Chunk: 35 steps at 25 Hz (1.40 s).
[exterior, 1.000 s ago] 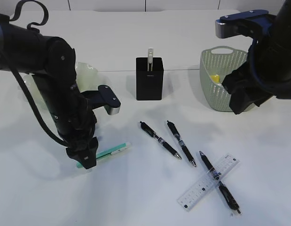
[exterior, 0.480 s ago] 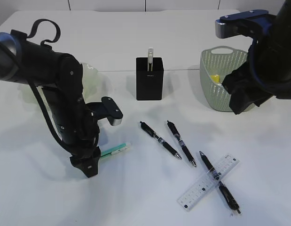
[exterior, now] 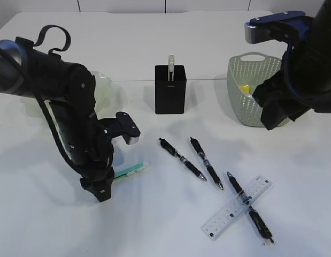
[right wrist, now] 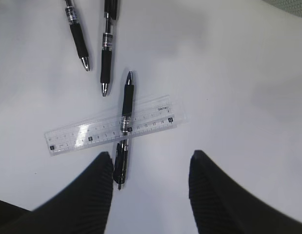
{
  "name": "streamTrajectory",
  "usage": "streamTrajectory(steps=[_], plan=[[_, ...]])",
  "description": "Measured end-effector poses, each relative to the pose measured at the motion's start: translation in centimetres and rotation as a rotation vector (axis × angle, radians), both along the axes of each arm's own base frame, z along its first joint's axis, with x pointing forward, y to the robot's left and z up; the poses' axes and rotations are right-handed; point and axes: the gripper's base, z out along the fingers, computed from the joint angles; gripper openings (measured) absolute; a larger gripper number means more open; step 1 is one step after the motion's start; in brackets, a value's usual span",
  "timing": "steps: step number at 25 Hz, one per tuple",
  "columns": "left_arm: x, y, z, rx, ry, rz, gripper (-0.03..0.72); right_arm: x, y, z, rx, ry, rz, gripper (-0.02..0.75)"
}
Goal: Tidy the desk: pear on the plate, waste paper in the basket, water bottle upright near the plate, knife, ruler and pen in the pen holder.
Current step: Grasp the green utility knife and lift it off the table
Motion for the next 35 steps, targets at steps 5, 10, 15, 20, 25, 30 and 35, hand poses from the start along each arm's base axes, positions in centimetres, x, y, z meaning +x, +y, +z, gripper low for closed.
streamTrajectory(steps=[5,10,15,20,25,30,35], plan=[[0.02,0.00,-0.03,0.001,-0.002,-0.001,0.330,0.00,0.00,0.00,0.000,0.000,0.000,0.375],[0.03,0.03,-0.12,0.004,-0.001,-0.003,0.305,0.00,0.00,0.00,0.000,0.000,0.000,0.375],[0.12,0.03,-0.19,0.009,-0.003,-0.007,0.230,0.00,0.00,0.00,0.000,0.000,0.000,0.375],[0.15,0.11,-0.20,0.017,-0.008,-0.015,0.157,0.00,0.00,0.00,0.000,0.000,0.000,0.375],[0.16,0.12,-0.26,0.019,-0.007,-0.011,0.043,0.00,0.00,0.00,0.000,0.000,0.000,0.375],[0.13,0.14,-0.26,0.022,-0.003,-0.003,0.041,0.00,0.00,0.00,0.000,0.000,0.000,0.375],[0.02,0.11,0.03,0.015,0.004,0.004,0.040,0.00,-0.01,0.00,-0.002,0.000,0.000,0.375]])
